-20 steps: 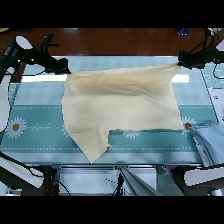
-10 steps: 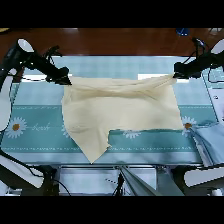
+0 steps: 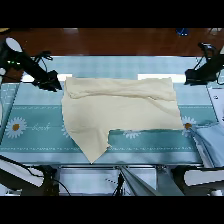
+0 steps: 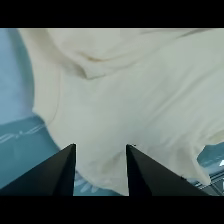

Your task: Fold the shirts.

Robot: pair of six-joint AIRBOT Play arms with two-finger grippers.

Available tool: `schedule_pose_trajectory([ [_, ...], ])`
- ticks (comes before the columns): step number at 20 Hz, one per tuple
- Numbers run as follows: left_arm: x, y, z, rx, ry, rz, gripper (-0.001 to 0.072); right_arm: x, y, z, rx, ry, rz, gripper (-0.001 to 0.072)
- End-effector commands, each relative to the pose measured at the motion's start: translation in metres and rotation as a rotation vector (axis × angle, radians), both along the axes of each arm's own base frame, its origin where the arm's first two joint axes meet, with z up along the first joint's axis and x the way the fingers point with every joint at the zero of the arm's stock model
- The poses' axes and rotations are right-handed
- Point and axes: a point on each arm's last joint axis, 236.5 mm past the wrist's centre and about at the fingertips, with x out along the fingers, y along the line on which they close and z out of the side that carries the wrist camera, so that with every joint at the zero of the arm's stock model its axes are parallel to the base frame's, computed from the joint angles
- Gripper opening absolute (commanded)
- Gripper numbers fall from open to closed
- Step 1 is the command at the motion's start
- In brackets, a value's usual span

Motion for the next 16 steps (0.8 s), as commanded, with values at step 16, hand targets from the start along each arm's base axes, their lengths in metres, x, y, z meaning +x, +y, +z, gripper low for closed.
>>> schedule_pose_trajectory([
  [16, -0.212, -0.046, -0.082, -0.259, 0.118, 0.266, 0.0535, -0.083, -0.009, 0.009, 0.241, -0.070, -0.117, 0.0437],
])
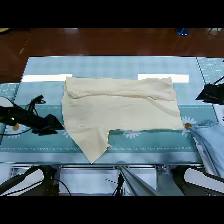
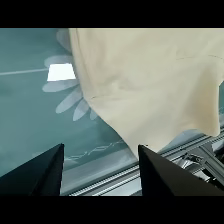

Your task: Fold the shirts.

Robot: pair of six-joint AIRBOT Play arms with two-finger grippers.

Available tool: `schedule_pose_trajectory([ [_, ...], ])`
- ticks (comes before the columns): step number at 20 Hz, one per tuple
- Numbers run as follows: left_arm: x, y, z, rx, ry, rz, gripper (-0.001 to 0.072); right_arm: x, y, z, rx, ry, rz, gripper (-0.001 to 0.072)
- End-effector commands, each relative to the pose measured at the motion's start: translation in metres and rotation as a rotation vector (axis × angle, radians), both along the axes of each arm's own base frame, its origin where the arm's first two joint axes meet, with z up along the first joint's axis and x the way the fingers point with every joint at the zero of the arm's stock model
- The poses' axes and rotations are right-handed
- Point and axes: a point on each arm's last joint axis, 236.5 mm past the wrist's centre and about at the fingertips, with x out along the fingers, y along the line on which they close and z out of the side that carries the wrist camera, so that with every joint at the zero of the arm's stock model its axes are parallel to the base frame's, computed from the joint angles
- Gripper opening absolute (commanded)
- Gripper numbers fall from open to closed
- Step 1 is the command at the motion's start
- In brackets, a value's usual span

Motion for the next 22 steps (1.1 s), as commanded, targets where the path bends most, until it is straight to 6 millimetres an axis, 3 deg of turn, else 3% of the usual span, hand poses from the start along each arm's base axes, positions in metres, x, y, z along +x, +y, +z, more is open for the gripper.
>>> schedule_pose_trajectory([
  [1, -0.011, -0.026, -0.016, -0.087, -0.020, 0.064, 0.0535, 0.006, 0.006, 0.001, 0.030, -0.037, 0.004, 0.0437],
  [6, -0.012, -0.043, -0.030, -0.059, -0.050, 0.022, 0.0517, 0.010, 0.014, 0.004, 0.066, -0.053, 0.000, 0.0436],
  [9, 0.000, -0.064, -0.032, -0.082, -0.073, 0.037, 0.0512, 0.013, 0.020, 0.006, 0.092, -0.067, -0.003, 0.0435],
  [10, 0.006, -0.072, -0.032, -0.105, -0.078, 0.063, 0.0449, 0.014, 0.023, 0.008, 0.106, -0.074, -0.005, 0.0435],
  [11, 0.009, -0.080, -0.032, -0.125, -0.075, 0.078, 0.0298, 0.016, 0.025, 0.009, 0.117, -0.078, -0.008, 0.0435],
  [12, 0.008, -0.086, -0.032, -0.141, -0.068, 0.069, 0.0012, 0.016, 0.027, 0.010, 0.126, -0.078, -0.011, 0.0435],
  [14, 0.003, -0.089, -0.032, -0.150, -0.062, 0.040, 0.0021, 0.013, 0.024, 0.008, 0.116, -0.068, -0.008, 0.0435],
  [16, 0.000, -0.088, -0.030, -0.157, -0.054, 0.032, 0.0021, -0.005, -0.003, -0.002, 0.019, -0.002, -0.012, 0.0443],
  [18, -0.002, -0.089, -0.028, -0.166, -0.053, 0.021, 0.0020, -0.022, -0.026, -0.013, 0.047, 0.029, -0.118, 0.0443],
  [20, -0.002, -0.089, -0.028, -0.169, -0.056, 0.014, 0.0020, -0.044, -0.023, -0.034, 0.162, 0.076, -0.206, 0.0446],
  [22, -0.002, -0.089, -0.028, -0.169, -0.056, 0.014, 0.0020, -0.058, -0.002, -0.056, 0.246, 0.103, -0.196, 0.0459],
])
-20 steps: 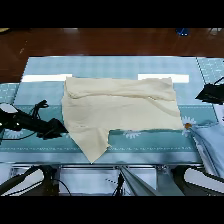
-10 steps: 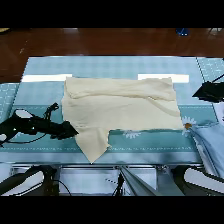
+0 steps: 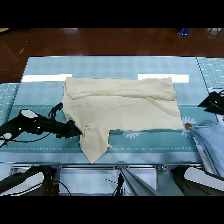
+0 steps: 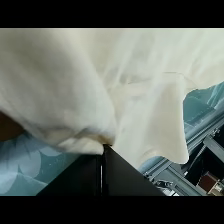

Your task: Fold the shirts.

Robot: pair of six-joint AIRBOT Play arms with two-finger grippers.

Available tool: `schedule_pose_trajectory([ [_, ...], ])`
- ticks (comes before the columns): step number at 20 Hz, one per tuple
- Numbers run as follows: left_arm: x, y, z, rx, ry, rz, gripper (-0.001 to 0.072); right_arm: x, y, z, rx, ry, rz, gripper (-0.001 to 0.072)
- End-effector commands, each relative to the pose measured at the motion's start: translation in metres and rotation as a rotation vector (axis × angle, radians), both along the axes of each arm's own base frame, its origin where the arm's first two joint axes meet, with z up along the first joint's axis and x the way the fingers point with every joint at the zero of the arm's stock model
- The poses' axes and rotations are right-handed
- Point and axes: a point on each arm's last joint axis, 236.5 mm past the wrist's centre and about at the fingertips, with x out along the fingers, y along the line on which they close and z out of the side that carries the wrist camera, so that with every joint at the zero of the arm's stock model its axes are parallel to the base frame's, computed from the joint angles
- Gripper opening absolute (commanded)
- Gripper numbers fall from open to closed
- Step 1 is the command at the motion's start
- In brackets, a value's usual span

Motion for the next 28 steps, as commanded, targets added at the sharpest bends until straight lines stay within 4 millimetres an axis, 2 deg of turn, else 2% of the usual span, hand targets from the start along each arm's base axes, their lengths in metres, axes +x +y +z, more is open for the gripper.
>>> schedule_pose_trajectory([
  [1, -0.001, -0.001, 0.001, -0.008, -0.001, -0.005, 0.0021, -0.025, 0.023, -0.032, 0.132, 0.037, -0.023, 0.0459],
  [4, -0.001, -0.002, 0.001, -0.010, 0.000, -0.007, 0.0021, -0.050, 0.033, -0.055, 0.134, 0.108, 0.017, 0.0459],
  [6, -0.001, -0.002, 0.001, -0.010, 0.000, -0.007, 0.0021, -0.059, 0.035, -0.065, 0.134, 0.131, 0.017, 0.0459],
  [12, -0.001, -0.002, 0.001, -0.010, 0.000, -0.007, 0.0020, -0.052, 0.047, -0.086, 0.158, 0.085, -0.062, 0.0458],
  [16, -0.001, -0.002, 0.001, -0.010, 0.000, -0.007, 0.0020, -0.056, 0.053, -0.098, 0.166, 0.085, -0.091, 0.0444],
  [20, 0.001, -0.002, 0.002, -0.009, -0.009, -0.009, 0.0021, -0.052, 0.061, -0.100, 0.196, 0.065, -0.108, 0.0339],
  [21, 0.004, -0.001, 0.004, -0.010, -0.022, -0.015, 0.0021, -0.050, 0.067, -0.100, 0.196, 0.058, -0.076, 0.0291],
  [22, 0.008, -0.001, 0.006, -0.010, -0.039, -0.021, 0.0021, -0.048, 0.076, -0.100, 0.189, 0.049, -0.015, 0.0169],
  [23, 0.014, -0.001, 0.010, -0.011, -0.059, -0.023, 0.0020, -0.045, 0.092, -0.097, 0.197, 0.036, 0.064, 0.0052],
  [24, 0.023, -0.001, 0.018, -0.014, -0.091, -0.029, 0.0020, -0.042, 0.108, -0.090, 0.215, 0.018, 0.165, 0.0027],
  [26, 0.049, -0.002, 0.051, -0.022, -0.203, -0.050, 0.0020, -0.026, 0.129, -0.067, 0.207, -0.026, 0.321, 0.0027],
  [28, 0.086, 0.000, 0.104, -0.010, -0.389, -0.064, 0.0020, 0.018, 0.129, -0.029, 0.119, -0.160, 0.342, 0.0027],
])
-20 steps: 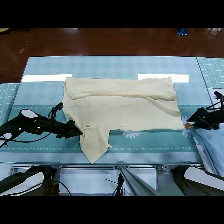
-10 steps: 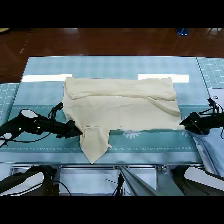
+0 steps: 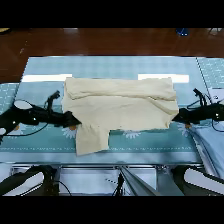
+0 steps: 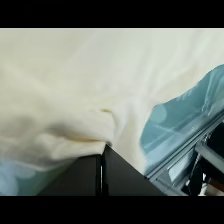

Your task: Fold the shirts.

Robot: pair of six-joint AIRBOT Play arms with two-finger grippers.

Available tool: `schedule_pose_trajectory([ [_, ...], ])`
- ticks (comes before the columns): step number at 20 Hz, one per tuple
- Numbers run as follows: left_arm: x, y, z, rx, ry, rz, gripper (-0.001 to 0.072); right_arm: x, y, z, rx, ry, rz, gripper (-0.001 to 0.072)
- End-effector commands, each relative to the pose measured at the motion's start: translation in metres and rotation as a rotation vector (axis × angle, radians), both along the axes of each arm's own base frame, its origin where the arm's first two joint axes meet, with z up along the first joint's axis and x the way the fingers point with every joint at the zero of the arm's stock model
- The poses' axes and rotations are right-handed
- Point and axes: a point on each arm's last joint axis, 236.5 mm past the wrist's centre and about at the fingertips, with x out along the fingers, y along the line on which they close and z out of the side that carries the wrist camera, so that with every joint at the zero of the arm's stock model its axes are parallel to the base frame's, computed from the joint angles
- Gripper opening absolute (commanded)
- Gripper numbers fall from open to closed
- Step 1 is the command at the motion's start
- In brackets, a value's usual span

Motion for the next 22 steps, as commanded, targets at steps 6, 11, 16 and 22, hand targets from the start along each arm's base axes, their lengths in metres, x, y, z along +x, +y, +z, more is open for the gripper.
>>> schedule_pose_trajectory([
  [6, 0.143, 0.025, 0.155, 0.069, -0.526, 0.174, 0.0020, 0.156, -0.032, 0.154, -0.210, -0.582, -0.204, 0.0025],
  [11, 0.179, 0.030, 0.107, 0.055, -0.419, 0.228, 0.0020, 0.189, -0.043, 0.150, -0.157, -0.638, -0.341, 0.0024],
  [16, 0.237, 0.034, 0.108, -0.003, -0.443, 0.342, 0.0020, 0.215, -0.051, 0.122, -0.114, -0.625, -0.448, 0.0025],
  [22, 0.243, 0.028, 0.050, -0.040, -0.277, 0.266, 0.0021, 0.233, -0.022, 0.067, -0.203, -0.600, -0.342, 0.0024],
])
